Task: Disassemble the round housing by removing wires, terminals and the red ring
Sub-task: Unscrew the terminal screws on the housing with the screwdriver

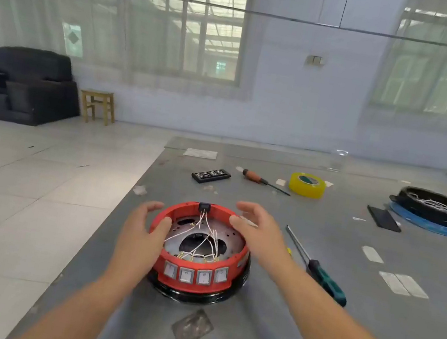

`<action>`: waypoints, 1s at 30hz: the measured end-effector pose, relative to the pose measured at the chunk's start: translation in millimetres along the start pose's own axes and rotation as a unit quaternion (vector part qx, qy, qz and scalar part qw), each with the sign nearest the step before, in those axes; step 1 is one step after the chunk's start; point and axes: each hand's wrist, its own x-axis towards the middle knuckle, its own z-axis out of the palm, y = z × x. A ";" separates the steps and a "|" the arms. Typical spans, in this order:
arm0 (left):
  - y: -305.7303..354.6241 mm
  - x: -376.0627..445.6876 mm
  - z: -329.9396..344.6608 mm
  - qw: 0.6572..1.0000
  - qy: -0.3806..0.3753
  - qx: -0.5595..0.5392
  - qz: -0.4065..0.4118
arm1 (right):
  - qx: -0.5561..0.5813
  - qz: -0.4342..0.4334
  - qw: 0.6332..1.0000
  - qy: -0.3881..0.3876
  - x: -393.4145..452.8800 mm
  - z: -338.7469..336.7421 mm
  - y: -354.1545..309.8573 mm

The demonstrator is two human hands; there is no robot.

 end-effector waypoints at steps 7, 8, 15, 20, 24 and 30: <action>-40.5 9.2 31.8 0.980 0.027 -0.148 -0.126 | 0.114 0.094 0.988 0.052 6.4 30.3 56.5; -40.5 8.6 31.0 0.980 0.025 -0.159 -0.121 | 0.126 0.097 0.985 0.059 6.4 28.5 55.0; -50.2 16.1 39.2 0.977 0.050 -0.156 -0.135 | 0.049 0.116 0.985 0.116 2.9 31.5 55.6; -39.3 14.9 42.0 0.970 0.103 -0.179 -0.129 | -0.030 0.144 0.986 0.077 2.5 22.1 54.7; -41.9 12.7 39.1 0.971 0.125 -0.191 -0.071 | -0.001 0.166 0.986 0.024 -2.5 19.6 52.4; -50.4 20.6 34.4 0.967 0.155 -0.197 -0.043 | 0.141 0.214 0.966 -0.029 10.2 19.5 57.2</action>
